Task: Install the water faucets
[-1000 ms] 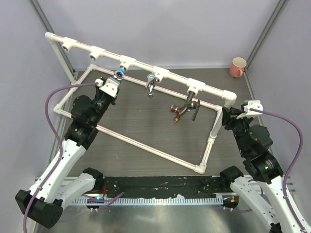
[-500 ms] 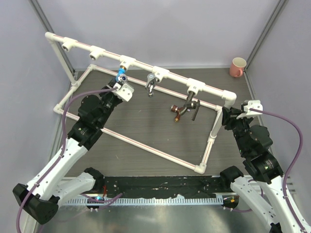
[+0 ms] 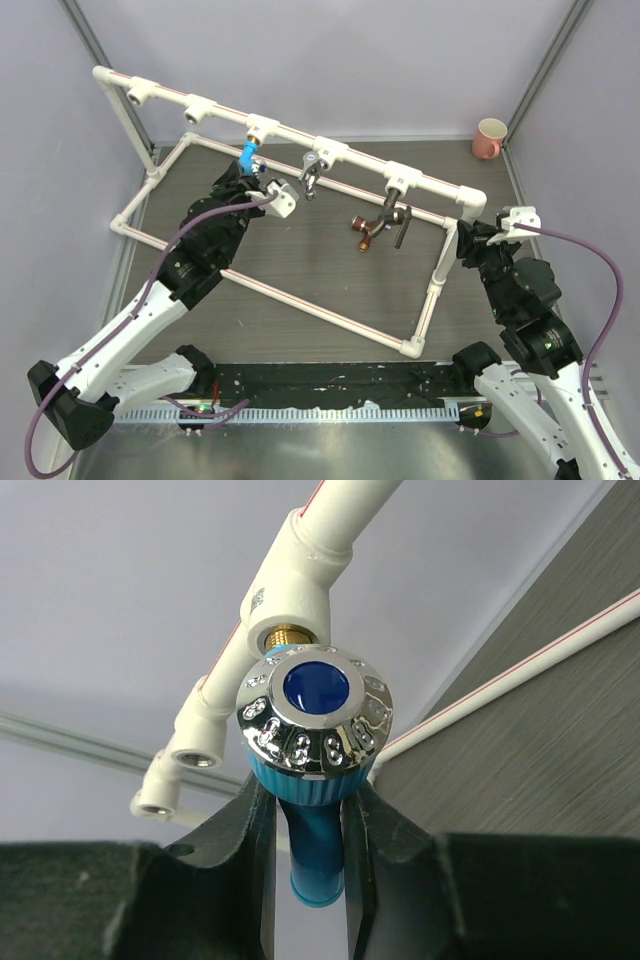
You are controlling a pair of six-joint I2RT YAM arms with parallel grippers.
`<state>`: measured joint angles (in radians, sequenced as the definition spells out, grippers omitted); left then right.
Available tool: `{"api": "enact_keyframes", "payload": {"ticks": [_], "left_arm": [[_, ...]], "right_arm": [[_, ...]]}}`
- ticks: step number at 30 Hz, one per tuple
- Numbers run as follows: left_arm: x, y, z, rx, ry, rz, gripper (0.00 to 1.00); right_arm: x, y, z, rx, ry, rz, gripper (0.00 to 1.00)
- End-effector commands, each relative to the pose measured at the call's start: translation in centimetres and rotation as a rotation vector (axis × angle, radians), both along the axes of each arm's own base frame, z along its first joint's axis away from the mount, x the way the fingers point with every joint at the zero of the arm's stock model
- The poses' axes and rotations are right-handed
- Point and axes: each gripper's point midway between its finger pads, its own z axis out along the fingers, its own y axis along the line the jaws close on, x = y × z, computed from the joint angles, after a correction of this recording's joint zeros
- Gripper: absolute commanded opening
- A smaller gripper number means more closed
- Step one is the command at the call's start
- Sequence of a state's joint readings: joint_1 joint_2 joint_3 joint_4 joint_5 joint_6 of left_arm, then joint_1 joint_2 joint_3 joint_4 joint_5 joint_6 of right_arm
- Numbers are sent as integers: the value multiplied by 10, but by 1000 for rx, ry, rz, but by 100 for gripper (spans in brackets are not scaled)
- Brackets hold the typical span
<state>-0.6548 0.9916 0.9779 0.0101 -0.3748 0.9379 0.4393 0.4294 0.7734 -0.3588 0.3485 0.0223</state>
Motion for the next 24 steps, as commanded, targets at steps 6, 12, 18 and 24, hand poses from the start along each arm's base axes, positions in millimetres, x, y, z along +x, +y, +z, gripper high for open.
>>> {"api": "enact_keyframes", "payload": {"ticks": [6,12,18,24], "left_arm": [[10,0,-38,326,50,108,9],[10,-1,-40,431,1,154,13],[9,-1,-35,408,-25,157,30],[6,0,-29,343,-39,157,58]], "right_arm": [[-13,47,-16,41,60,244,26],[-14,46,-17,41,60,241,26],[-14,45,-16,40,57,238,26],[-14,45,-16,41,58,237,26]]}}
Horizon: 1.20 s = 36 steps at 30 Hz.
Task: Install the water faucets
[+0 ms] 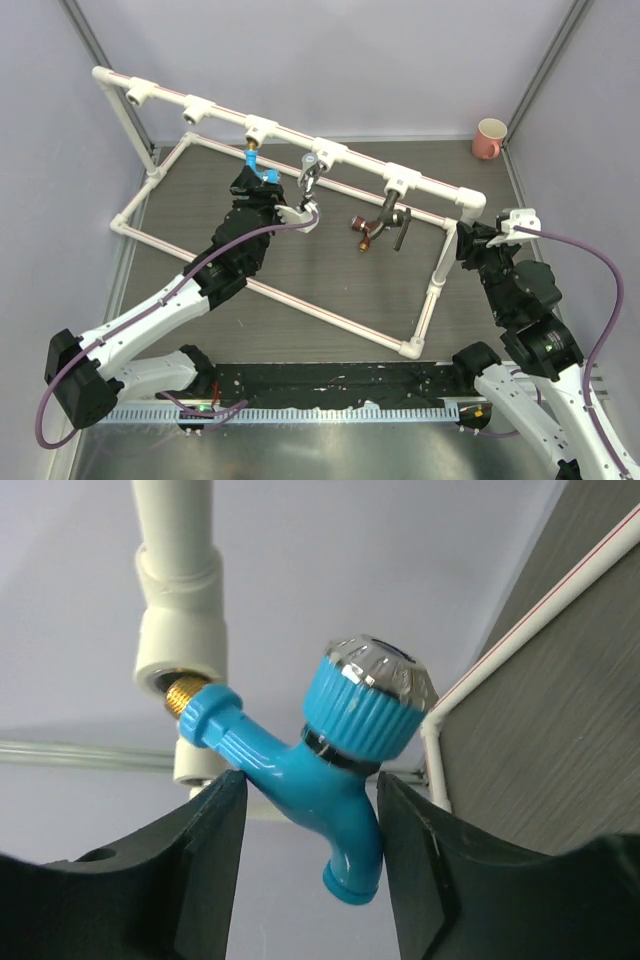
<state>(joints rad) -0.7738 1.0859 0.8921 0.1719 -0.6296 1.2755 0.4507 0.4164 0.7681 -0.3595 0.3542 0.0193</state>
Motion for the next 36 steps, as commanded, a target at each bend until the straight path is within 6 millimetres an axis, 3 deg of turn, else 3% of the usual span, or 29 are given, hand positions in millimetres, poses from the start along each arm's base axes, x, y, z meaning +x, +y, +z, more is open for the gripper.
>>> {"api": "enact_keyframes", "payload": {"ticks": [1,4,6,8,12,13,14,17,19,22,23,28,29,30,32,36], "left_arm": [[0,7,-5,-17,13,27,61],[-3,7,-2,-65,6,16,70],[-5,8,1,-107,2,9,68],[-7,8,4,-137,1,1,56],[-9,10,9,-267,-19,5,11],[-8,12,8,-298,-19,11,5],[-9,13,9,-333,-22,12,0],[-18,19,10,-558,-7,25,0],[-28,25,8,-797,8,30,4],[-32,46,-18,-956,59,144,21],[-34,48,-36,-1063,108,190,32],[-27,89,-90,-1335,152,425,56],[-23,89,-100,-1367,187,436,60],[-17,105,-106,-1461,162,496,62],[-6,116,-122,-1557,188,548,67],[27,143,-146,-1888,234,590,70]], "right_arm": [[-12,45,-16,40,65,233,27],[-12,44,-16,40,65,231,27],[-12,44,-16,39,65,233,26],[-12,44,-16,40,65,231,26],[-13,45,-15,41,62,237,26],[-13,45,-15,41,62,237,26],[-13,45,-15,44,61,239,26],[-14,46,-15,43,60,243,26],[-15,45,-14,46,54,242,27],[-15,45,-13,49,52,245,27],[-15,46,-13,49,53,247,27],[-16,46,-12,53,47,253,27],[-17,46,-10,54,42,253,28],[-17,46,-11,54,42,252,28],[-19,44,-9,57,32,249,28],[-20,43,-10,55,27,246,28]]}}
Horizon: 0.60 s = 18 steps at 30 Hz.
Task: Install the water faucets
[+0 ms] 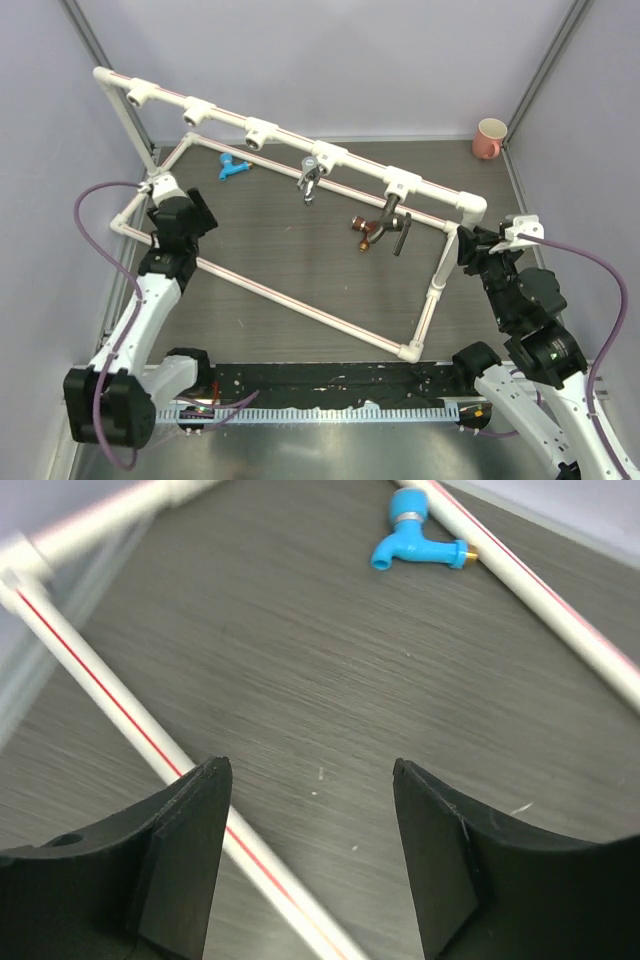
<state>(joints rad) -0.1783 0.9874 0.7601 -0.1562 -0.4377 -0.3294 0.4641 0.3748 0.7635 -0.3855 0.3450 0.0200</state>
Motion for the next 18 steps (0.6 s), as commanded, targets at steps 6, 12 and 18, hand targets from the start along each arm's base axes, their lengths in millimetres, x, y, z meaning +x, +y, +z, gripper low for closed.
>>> {"api": "enact_keyframes", "payload": {"ticks": [6,12,18], "left_arm": [[101,31,-45,-527,-17,77,76],[166,41,-60,-543,-55,53,82],[225,51,-77,-544,-117,50,88]], "right_arm": [[-15,43,-7,57,-9,241,32],[-17,32,-3,65,-60,191,48],[-18,18,-1,69,-118,132,71]]}}
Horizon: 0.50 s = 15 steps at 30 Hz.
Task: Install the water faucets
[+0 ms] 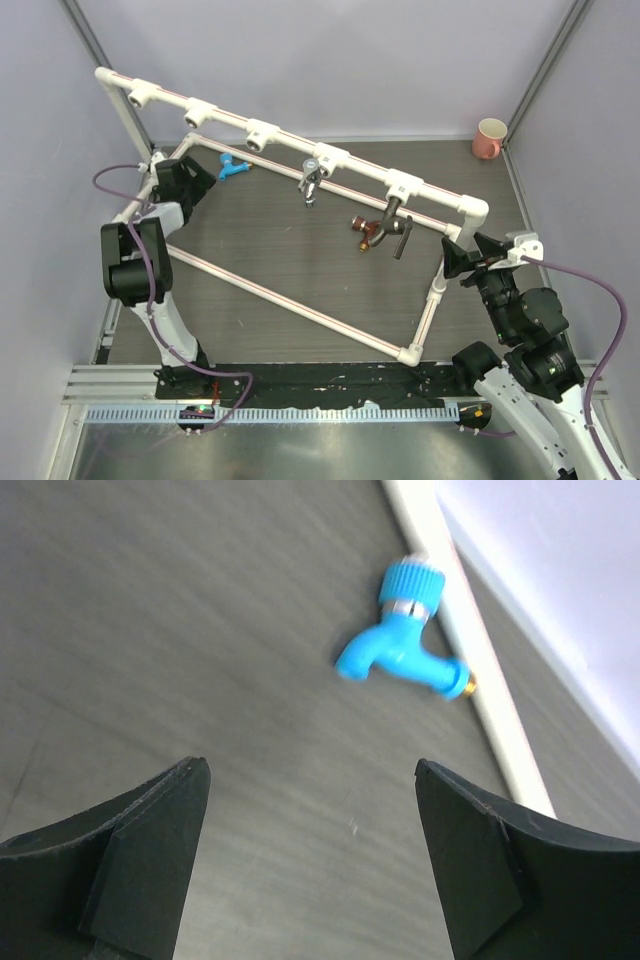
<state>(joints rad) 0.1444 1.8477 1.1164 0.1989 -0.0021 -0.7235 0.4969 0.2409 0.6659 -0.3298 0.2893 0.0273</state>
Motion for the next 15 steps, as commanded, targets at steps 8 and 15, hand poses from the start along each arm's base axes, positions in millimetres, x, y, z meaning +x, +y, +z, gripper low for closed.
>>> {"api": "enact_keyframes", "payload": {"ticks": [8,15], "left_arm": [[114,6,11,-9,-212,-9,87],[145,-16,-23,-2,-161,-69,81]], "right_arm": [[-1,0,0,19,-54,5,72],[4,4,-5,3,-31,7,71]]}}
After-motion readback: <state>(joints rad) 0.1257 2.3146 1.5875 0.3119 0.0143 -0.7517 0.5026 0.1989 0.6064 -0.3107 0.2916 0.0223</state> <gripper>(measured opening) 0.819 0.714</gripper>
